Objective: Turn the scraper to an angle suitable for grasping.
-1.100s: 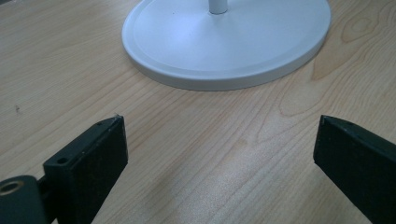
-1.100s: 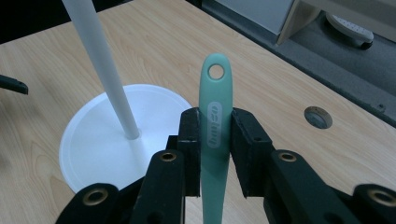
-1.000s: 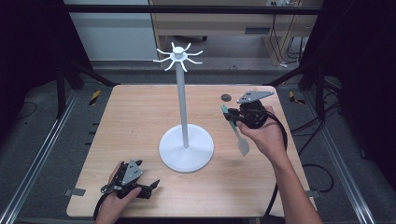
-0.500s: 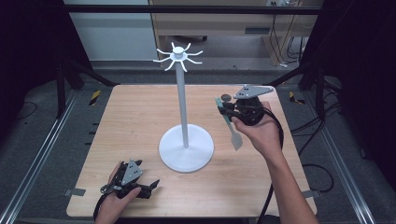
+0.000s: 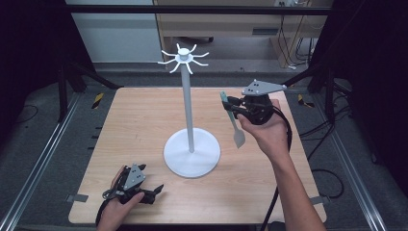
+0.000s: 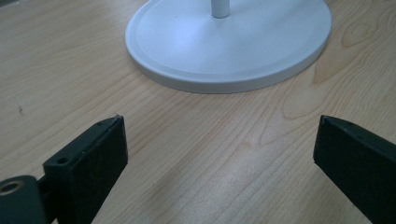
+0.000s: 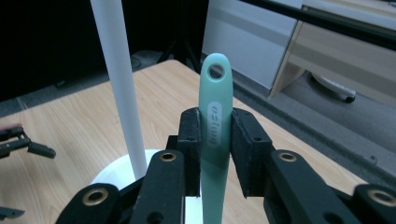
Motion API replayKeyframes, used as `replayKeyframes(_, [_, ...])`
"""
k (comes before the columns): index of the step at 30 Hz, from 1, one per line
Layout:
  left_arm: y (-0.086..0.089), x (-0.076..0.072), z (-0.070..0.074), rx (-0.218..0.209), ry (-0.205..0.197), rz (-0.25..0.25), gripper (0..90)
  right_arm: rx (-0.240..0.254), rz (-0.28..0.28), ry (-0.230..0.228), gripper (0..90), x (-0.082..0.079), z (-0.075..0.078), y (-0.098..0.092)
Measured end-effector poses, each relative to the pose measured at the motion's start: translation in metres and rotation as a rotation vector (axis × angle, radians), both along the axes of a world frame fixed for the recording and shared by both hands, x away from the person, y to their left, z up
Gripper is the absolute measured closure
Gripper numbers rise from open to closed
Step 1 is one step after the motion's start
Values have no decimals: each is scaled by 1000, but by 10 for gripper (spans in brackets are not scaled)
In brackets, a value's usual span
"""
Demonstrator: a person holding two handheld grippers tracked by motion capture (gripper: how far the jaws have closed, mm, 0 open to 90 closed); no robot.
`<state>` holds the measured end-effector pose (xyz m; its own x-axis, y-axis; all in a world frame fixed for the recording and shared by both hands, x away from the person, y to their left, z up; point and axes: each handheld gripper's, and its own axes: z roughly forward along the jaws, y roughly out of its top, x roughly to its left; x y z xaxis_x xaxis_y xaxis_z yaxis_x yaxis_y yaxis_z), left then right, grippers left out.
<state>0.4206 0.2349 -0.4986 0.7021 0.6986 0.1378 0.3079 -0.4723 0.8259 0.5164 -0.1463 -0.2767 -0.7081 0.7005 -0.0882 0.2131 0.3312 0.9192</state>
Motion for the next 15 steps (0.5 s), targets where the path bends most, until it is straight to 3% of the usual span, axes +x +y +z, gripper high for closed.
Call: replayKeyframes(15, [1,-1,1,3,-2,-3,25,57,5,-51,744,-5,20,4])
